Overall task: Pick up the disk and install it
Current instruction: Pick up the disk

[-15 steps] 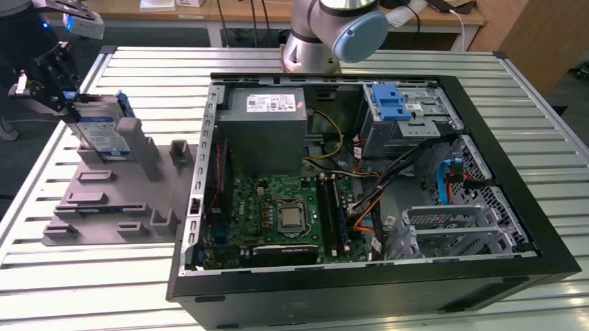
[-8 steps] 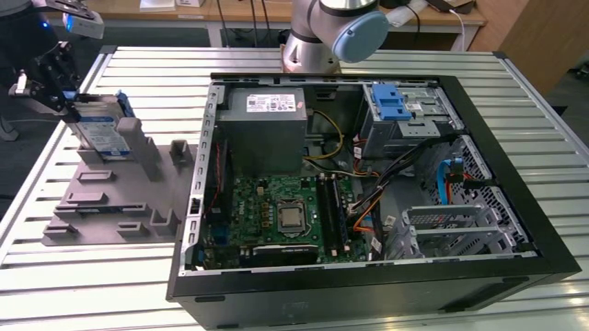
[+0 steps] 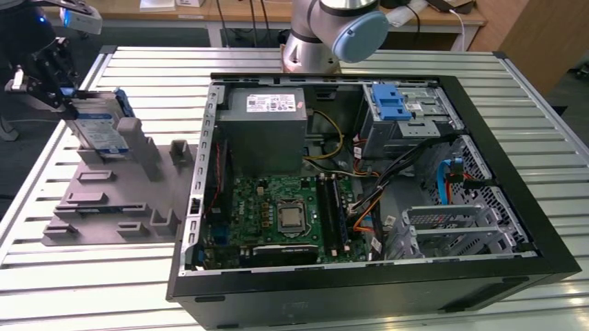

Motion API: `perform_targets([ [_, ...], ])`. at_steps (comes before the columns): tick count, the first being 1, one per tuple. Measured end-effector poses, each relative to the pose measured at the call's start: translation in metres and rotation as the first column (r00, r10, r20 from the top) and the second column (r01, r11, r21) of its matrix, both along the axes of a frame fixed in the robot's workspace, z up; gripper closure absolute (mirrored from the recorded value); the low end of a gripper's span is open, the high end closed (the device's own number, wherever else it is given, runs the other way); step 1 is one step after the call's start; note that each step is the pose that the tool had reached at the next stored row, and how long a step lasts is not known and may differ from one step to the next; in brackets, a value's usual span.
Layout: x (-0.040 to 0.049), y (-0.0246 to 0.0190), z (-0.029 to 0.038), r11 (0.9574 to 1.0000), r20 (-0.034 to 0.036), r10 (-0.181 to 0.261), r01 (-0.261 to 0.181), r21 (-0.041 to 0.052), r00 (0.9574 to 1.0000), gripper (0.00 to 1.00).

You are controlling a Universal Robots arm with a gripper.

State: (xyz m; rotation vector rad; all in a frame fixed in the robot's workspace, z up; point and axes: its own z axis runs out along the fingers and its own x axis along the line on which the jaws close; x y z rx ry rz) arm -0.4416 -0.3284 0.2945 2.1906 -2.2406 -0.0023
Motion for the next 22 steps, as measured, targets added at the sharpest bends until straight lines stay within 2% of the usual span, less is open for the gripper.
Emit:
perform_targets([
  [18,0.0000,0.0000,0.0154,1.0000,-0.0001,0.000,0.000,0.0000,1.0000,0.64],
  [22,0.0000,0.0000,0.0160,1.0000,0.0003,0.000,0.000,0.0002,1.0000,0.64],
])
